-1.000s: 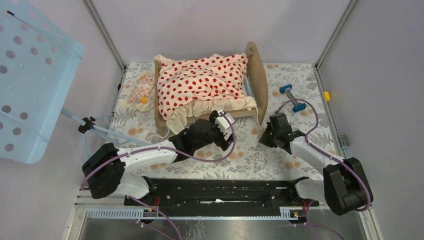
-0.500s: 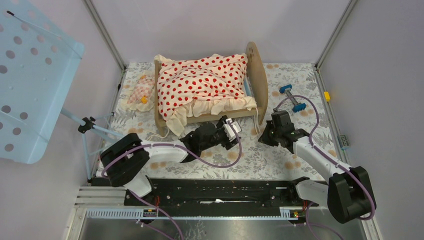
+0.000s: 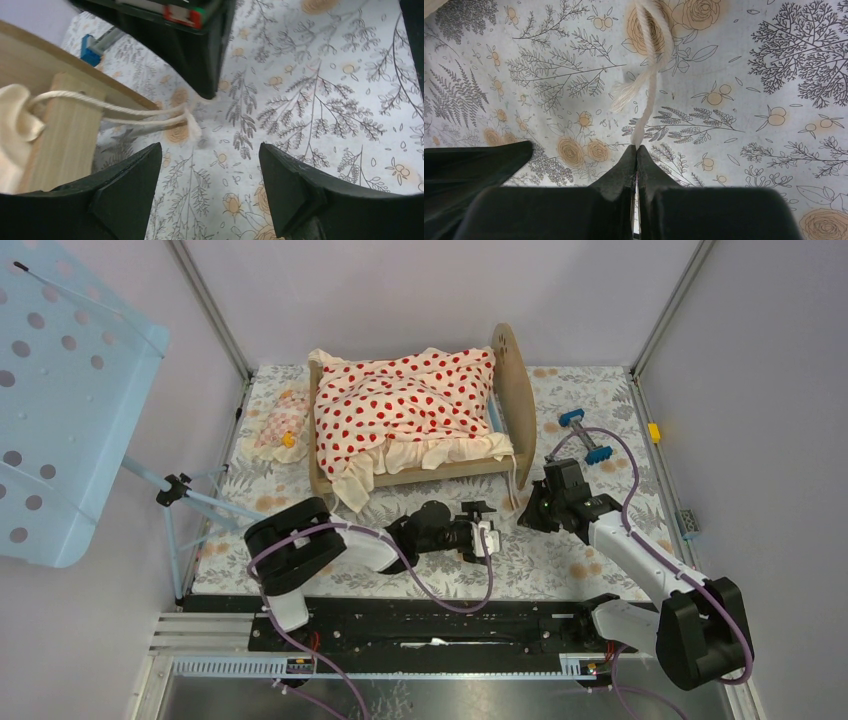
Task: Set up the pet bed
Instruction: Tie the ropes to the bed frame.
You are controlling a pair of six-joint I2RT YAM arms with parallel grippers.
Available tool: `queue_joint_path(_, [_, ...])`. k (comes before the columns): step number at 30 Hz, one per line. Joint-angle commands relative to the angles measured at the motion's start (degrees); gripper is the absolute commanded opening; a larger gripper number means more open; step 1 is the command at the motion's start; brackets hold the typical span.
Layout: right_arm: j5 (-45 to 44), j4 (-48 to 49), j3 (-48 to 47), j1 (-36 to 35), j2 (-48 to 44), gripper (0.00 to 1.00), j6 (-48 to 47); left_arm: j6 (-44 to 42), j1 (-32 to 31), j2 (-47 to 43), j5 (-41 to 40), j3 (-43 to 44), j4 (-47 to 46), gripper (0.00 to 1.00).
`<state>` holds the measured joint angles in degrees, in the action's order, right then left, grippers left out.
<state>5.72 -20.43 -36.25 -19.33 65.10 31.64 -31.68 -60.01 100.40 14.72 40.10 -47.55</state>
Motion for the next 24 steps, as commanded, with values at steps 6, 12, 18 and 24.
queue_joint_path(6, [2.0,-1.2,-2.8,0.2,-1.2,0.01,-1.2,-7.1,-0.5,6.6,1.5,5.9,-5.9,0.8])
queue_joint_path(12, [2.6,-1.2,-2.9,0.2,-1.3,0.01,-1.1,-7.5,-0.6,11.1,0.2,9.7,-7.1,0.76])
queue_joint_path(18, [2.8,-1.7,-3.0,0.2,-1.5,0.01,-1.1,-7.9,-0.8,13.7,0.8,12.3,-6.3,0.67])
queue_joint_path(24, [3.7,-1.6,-3.2,0.3,-2.0,0.0,-0.5,-8.4,-0.9,15.7,1.3,14.6,-4.2,0.56])
